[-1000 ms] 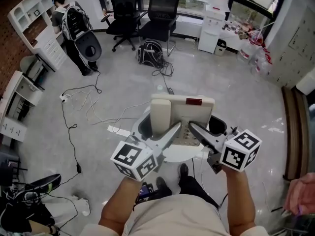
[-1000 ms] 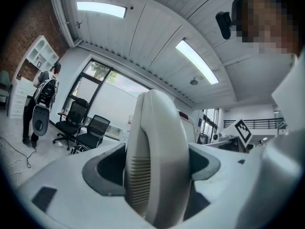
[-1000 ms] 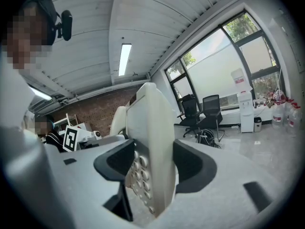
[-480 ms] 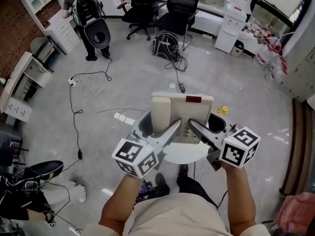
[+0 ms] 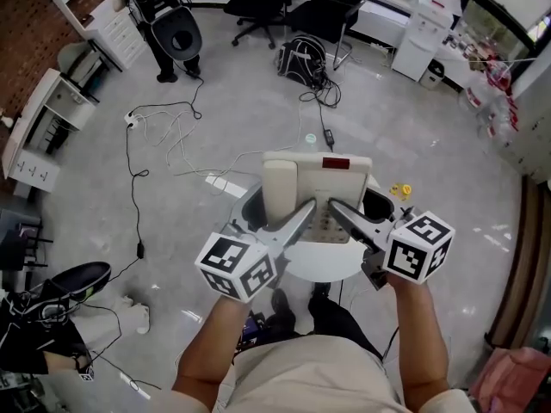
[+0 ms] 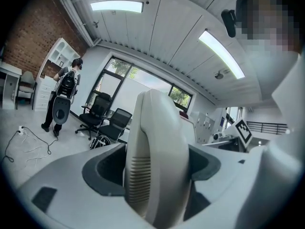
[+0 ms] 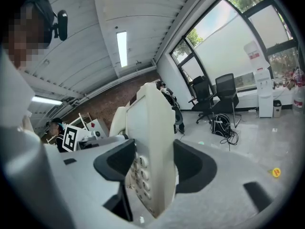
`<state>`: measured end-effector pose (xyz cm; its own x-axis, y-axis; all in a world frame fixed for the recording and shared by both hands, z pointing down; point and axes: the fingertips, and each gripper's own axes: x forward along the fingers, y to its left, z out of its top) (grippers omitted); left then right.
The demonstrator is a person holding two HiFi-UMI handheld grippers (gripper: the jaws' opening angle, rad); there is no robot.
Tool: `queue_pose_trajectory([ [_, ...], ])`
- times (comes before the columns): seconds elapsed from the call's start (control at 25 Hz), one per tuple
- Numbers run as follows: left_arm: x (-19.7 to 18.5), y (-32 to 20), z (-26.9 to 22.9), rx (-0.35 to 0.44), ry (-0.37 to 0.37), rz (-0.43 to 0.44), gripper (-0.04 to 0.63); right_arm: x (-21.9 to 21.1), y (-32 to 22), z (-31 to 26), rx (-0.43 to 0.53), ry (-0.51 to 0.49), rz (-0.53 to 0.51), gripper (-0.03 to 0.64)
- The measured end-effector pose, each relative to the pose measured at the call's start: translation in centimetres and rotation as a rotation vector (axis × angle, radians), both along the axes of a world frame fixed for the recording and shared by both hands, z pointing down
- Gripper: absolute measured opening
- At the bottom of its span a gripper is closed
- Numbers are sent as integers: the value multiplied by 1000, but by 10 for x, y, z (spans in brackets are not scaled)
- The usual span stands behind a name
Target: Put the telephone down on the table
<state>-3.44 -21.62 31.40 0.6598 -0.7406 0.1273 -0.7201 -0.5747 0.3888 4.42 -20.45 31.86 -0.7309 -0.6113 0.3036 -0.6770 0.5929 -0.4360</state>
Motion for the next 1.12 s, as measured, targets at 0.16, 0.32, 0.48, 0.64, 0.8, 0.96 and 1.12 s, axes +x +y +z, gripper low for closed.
queue_pose_trajectory([
  [0.16,-6,-13,19,-34,-8,-17,365,-6,-14,18,-31,-7,-17,249],
  [0.32,-9,-23,34,-65,-12,-30,365,-9,-26,33,-62,-12,-35,249],
  [0.48,-12,-31,49,-93,-20,-45,365,-11,-35,49,-87,-22,-50,247],
  [0.64,-11,-38,70,-118,-28,-61,365,-10,-43,71,-111,-35,-63,247],
  [0.8,-12,-41,95,-155,-38,-79,365,-10,-48,96,-141,-45,-79,247],
  [0.96,-9,-52,116,-191,-43,-93,365,-7,-60,117,-175,-50,-87,247],
  [1.12,-7,-62,136,-219,-46,-98,364,-5,-70,137,-201,-53,-91,247],
])
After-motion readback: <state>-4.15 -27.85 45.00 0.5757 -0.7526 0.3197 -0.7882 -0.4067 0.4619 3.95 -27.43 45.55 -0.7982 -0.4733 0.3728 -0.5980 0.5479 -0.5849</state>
